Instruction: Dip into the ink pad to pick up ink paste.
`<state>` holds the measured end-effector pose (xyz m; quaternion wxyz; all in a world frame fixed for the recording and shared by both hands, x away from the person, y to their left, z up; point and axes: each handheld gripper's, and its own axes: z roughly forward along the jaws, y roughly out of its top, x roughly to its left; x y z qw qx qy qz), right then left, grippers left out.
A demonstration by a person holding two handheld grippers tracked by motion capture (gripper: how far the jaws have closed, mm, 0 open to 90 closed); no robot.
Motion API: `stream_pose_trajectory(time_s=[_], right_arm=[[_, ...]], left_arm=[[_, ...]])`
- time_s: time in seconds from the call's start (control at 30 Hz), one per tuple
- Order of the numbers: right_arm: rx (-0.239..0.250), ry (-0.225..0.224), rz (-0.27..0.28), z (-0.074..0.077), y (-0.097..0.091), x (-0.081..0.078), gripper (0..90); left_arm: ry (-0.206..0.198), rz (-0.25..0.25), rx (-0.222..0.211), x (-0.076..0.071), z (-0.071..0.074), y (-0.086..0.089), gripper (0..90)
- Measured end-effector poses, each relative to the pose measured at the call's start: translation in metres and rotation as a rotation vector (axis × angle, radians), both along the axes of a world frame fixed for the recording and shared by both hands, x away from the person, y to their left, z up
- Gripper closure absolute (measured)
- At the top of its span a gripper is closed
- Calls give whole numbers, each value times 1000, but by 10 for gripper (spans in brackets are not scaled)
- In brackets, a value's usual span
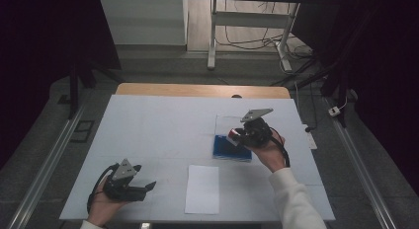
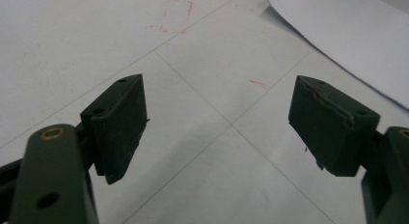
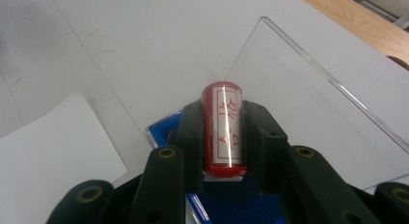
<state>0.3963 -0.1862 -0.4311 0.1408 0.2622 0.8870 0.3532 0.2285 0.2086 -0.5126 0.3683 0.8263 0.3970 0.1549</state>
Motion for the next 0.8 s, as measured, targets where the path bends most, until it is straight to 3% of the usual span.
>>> stream_pose_trajectory(time_s=[0.8], right_arm=[[-90,53,-27,-25,10,15,700]], left_arm=[[0,0,2,0,-1,1,217]])
